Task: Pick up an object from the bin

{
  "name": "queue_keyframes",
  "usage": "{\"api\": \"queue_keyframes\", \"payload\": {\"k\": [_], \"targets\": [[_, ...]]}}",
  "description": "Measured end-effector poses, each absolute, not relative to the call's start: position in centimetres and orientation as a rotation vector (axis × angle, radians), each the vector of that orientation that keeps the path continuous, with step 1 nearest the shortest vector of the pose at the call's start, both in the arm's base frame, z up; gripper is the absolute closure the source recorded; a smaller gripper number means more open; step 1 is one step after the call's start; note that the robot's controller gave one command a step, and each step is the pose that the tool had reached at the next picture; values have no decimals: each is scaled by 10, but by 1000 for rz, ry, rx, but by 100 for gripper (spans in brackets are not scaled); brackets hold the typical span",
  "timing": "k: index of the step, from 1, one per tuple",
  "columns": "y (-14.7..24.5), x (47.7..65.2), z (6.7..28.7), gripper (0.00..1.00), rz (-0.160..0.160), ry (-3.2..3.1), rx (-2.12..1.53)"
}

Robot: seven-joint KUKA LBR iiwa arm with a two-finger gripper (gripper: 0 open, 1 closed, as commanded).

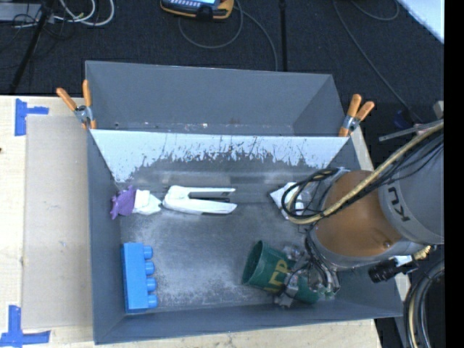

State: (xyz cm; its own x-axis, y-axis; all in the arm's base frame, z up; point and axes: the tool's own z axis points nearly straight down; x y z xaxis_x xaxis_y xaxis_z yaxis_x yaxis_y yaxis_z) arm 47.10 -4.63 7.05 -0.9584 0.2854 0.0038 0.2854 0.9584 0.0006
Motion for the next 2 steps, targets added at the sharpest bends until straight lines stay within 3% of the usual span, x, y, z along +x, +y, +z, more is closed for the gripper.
{"api": "queue_keyframes", "payload": {"k": [1, 2], "targets": [[-46, 469, 74, 100, -2, -3101, -451], [-46, 467, 95, 100, -2, -3094, -449]]}}
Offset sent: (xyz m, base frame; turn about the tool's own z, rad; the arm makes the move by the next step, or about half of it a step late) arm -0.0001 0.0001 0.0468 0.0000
